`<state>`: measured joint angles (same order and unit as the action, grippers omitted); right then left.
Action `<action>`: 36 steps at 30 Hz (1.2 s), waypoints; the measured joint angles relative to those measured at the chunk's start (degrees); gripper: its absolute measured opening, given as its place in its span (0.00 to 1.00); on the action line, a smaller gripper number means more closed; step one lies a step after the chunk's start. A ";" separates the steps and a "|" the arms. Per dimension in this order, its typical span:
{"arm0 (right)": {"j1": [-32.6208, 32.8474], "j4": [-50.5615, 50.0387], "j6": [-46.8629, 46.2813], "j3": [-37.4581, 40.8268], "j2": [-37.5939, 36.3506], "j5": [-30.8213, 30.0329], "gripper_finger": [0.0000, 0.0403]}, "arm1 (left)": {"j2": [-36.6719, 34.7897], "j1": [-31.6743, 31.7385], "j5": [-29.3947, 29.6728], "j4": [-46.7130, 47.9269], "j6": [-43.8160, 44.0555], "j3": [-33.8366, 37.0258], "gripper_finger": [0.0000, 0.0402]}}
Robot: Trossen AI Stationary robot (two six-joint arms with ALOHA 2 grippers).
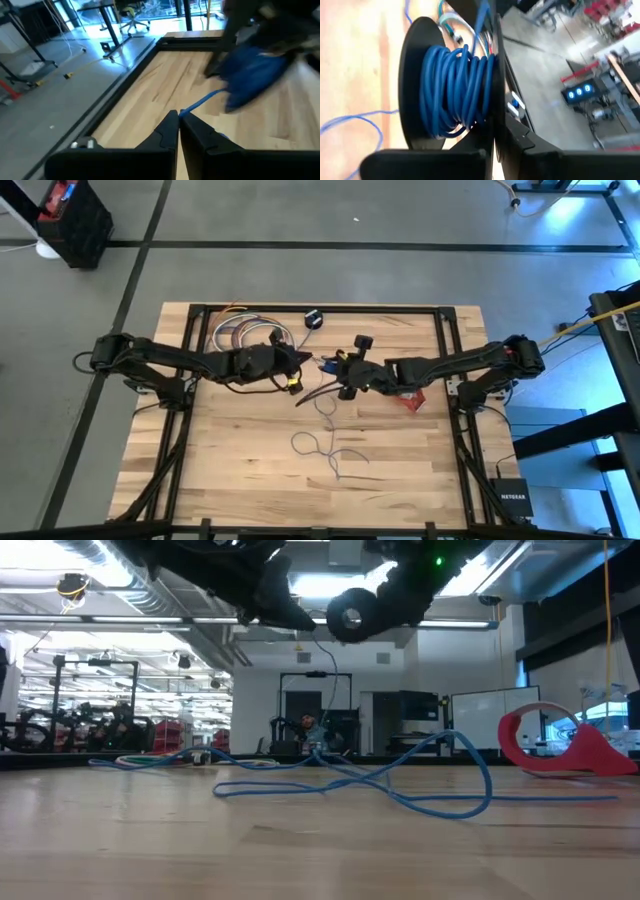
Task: Coil cords
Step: Coil the blue wire onto the spool
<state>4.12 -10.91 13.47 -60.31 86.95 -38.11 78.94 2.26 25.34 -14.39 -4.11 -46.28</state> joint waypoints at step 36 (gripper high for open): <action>-6.05 25.02 -3.62 0.09 6.76 10.81 0.05 | 5.05 -4.06 -8.64 -11.92 1.10 -0.04 0.01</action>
<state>-1.93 14.11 9.85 -60.23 93.71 -27.30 83.99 -1.80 16.71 -26.31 -3.01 -46.33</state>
